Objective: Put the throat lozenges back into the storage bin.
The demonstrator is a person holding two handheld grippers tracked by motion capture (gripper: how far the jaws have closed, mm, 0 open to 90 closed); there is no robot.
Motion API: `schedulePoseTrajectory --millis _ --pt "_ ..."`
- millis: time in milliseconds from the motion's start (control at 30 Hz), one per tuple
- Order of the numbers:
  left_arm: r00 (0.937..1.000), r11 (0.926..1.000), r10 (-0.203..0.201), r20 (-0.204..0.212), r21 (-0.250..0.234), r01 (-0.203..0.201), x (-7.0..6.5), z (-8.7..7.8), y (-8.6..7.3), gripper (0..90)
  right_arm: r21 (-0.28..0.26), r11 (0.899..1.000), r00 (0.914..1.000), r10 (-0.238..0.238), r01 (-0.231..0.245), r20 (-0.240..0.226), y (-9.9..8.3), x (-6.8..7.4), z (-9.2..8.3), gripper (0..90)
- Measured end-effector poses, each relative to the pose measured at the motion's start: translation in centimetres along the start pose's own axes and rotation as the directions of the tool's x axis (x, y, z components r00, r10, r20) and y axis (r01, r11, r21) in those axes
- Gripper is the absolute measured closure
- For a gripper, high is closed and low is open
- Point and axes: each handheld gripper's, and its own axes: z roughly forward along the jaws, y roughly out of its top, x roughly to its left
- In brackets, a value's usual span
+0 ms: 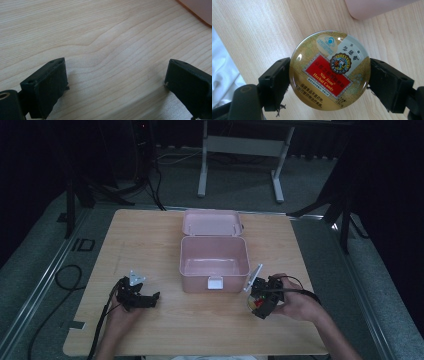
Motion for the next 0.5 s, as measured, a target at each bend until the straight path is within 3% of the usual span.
schedulePoseTrajectory --millis 500 --pt "1.0000 1.0000 0.000 0.000 0.000 0.000 0.0 0.0 0.0 4.6 -0.016 1.000 0.9998 0.003 -0.003 0.021 0.1 -1.0 -2.3 20.5"
